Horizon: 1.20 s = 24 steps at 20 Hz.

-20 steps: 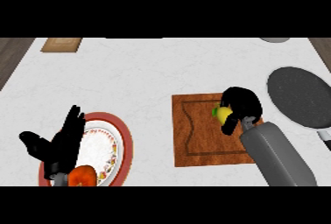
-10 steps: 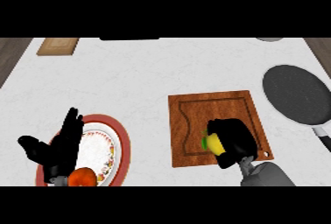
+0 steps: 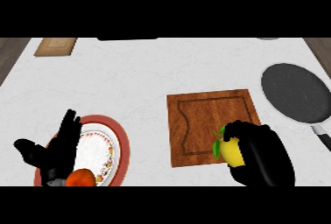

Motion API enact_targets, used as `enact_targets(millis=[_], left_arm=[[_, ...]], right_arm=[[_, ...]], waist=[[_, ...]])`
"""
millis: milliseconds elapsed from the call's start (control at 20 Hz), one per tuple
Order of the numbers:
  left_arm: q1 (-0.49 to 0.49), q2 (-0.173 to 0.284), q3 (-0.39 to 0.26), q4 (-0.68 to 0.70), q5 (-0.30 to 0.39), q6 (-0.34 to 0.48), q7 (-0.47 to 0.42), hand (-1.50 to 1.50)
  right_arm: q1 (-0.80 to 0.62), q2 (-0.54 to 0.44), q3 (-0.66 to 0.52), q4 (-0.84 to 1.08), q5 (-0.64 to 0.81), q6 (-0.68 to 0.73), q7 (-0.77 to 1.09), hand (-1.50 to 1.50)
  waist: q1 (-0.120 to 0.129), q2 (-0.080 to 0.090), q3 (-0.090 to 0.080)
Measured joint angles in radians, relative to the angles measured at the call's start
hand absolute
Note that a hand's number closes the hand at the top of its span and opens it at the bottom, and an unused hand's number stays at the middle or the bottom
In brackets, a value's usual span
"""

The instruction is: Pick the lemon from the cutting board and place it in the pan

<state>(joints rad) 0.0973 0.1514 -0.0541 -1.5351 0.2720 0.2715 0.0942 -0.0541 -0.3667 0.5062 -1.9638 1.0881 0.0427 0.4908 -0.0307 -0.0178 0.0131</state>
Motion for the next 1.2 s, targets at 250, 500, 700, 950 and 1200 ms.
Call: enact_targets(millis=[250,500,700,950,1200], left_arm=[[0.003,0.005,0.001,-0.011,0.01,-0.015,0.011,0.0],[-0.018,-0.01,-0.011,0.004,-0.009,-0.005,0.013,0.0],[-0.017,-0.014,-0.016,0.005,-0.017,-0.016,-0.002,0.0],[-0.029,-0.017,-0.011,0.014,-0.013,-0.021,0.008,0.0],[-0.037,-0.018,-0.009,0.015,-0.013,-0.02,0.018,0.0]], right_arm=[[0.043,0.001,-0.08,-0.182,-0.006,0.002,0.071,1.5],[0.007,0.014,-0.191,-0.246,-0.069,0.072,0.124,1.5],[-0.051,0.007,-0.338,-0.167,-0.185,0.065,0.07,1.5],[-0.119,-0.016,-0.478,-0.01,-0.257,0.013,-0.035,1.5],[-0.217,-0.062,-0.588,0.261,-0.268,-0.08,-0.181,1.5]], waist=[[0.012,0.005,-0.002],[0.025,0.007,0.0],[0.032,0.009,0.002],[0.037,0.011,0.002],[0.048,0.015,0.001]])
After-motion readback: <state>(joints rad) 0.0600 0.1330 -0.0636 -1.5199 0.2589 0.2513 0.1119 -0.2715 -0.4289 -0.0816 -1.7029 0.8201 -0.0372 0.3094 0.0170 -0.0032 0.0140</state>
